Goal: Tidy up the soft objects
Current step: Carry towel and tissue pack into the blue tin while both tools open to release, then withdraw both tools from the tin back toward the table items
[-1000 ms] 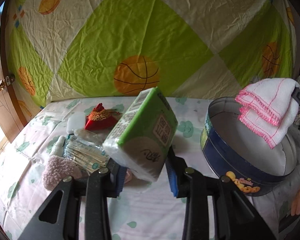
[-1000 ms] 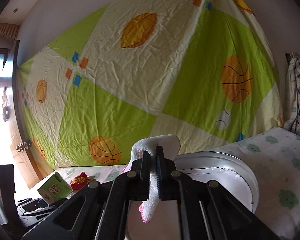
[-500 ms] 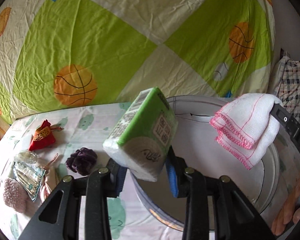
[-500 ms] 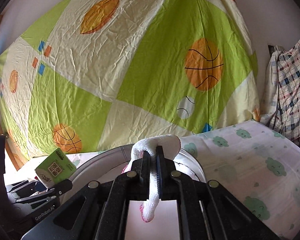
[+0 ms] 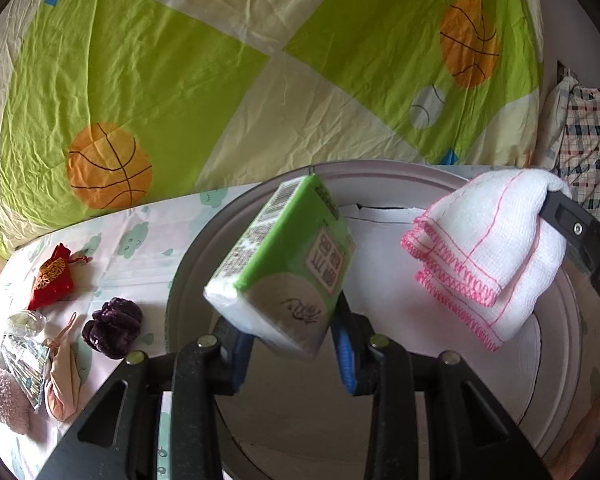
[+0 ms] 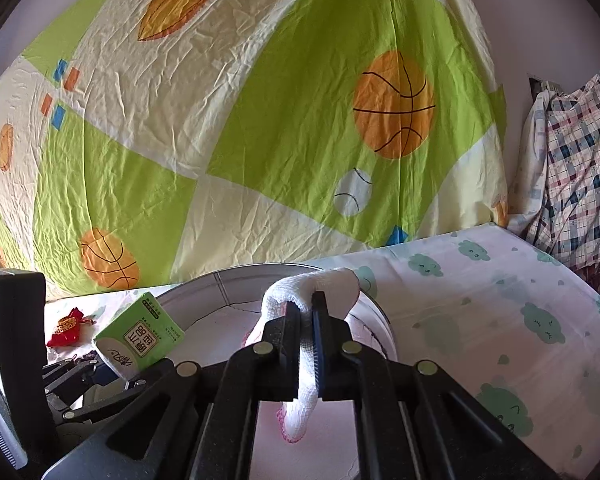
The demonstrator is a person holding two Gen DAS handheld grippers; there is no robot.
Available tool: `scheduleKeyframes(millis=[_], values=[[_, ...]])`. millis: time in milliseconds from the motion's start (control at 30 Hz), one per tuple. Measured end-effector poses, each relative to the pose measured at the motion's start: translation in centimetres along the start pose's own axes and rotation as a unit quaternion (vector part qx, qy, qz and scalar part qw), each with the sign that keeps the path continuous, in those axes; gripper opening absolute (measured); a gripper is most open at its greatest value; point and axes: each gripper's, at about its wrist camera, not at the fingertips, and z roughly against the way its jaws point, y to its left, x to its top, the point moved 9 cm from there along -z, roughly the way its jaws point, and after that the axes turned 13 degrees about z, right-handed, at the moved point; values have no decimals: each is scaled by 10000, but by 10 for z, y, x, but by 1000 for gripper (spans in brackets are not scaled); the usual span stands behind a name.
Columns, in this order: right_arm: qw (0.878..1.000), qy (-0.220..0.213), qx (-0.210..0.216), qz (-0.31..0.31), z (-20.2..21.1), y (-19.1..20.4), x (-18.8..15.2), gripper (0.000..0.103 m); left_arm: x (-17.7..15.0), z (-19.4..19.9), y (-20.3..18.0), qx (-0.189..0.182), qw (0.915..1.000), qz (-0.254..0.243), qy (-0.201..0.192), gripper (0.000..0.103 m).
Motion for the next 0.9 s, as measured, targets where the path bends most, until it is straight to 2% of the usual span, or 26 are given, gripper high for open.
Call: scheduleKeyframes(millis=[300, 367, 400, 467, 500, 533, 600, 733, 900], values=[[9999, 158, 41, -11, -6, 4, -6, 6, -3, -10, 7, 167, 9998, -89, 21, 35], [9997, 216, 76, -73, -7, 4, -8, 8, -3, -10, 8, 185, 9998, -92, 9, 40], [9995, 259, 98, -117, -8, 3, -9, 12, -2, -10, 8, 190, 9998, -90, -4, 44], [9992, 321, 85, -235, -9, 1, -11, 29, -2, -9, 9, 184, 9998, -45, -62, 60], [9991, 295, 76, -306, -8, -1, -11, 46, -2, -8, 8, 157, 9998, -37, -95, 85], [9990, 216, 65, -393, -6, -4, -9, 62, -2, -6, 6, 83, 9999, -60, -114, 103], [9983, -44, 75, -569, 2, -8, -4, 72, 1, 2, 4, 128, 9994, -136, -283, 103], [9968, -354, 30, -711, 13, -14, 5, 74, 10, 24, 4, 341, 9939, -255, -1016, 103], [9949, -477, -182, -867, 18, -22, 6, 74, 10, 27, 2, 560, 9897, -519, -1212, 103]])
